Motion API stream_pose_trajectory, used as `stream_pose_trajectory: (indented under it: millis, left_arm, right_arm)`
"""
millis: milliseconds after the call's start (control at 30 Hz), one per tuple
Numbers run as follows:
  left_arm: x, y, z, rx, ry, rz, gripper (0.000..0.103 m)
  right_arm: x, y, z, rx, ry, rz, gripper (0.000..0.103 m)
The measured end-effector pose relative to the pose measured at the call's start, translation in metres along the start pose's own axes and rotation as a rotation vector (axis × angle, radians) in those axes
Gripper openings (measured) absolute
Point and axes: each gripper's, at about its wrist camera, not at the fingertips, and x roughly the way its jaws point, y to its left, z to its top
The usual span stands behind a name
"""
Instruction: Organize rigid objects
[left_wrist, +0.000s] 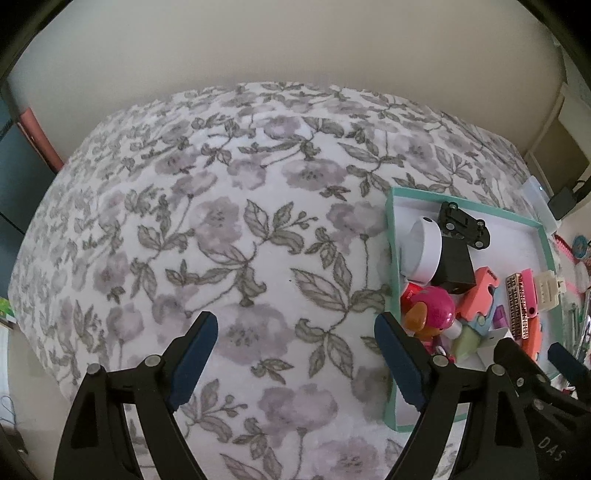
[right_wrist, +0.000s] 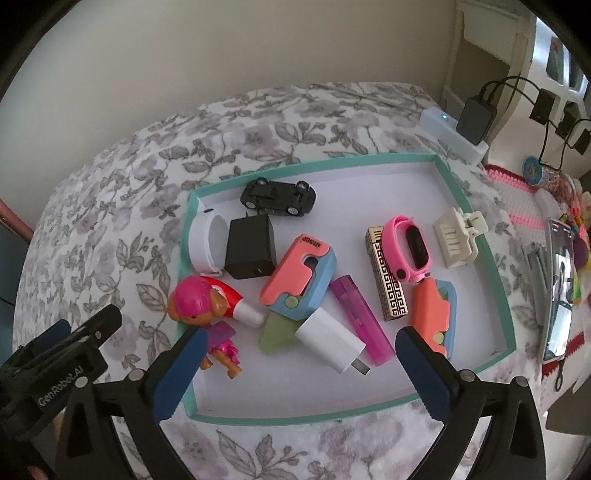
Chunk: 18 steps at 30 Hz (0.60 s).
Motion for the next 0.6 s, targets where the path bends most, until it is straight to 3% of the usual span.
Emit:
stream_pose_trajectory:
  millis: [600]
  left_arm:
    - [-0.01,0.007,-0.003,-0.004,-0.019,0.052,0.087]
  right_arm:
    - [-0.012,0.009,0.0,-0.036,-0.039,-0.008,0.103]
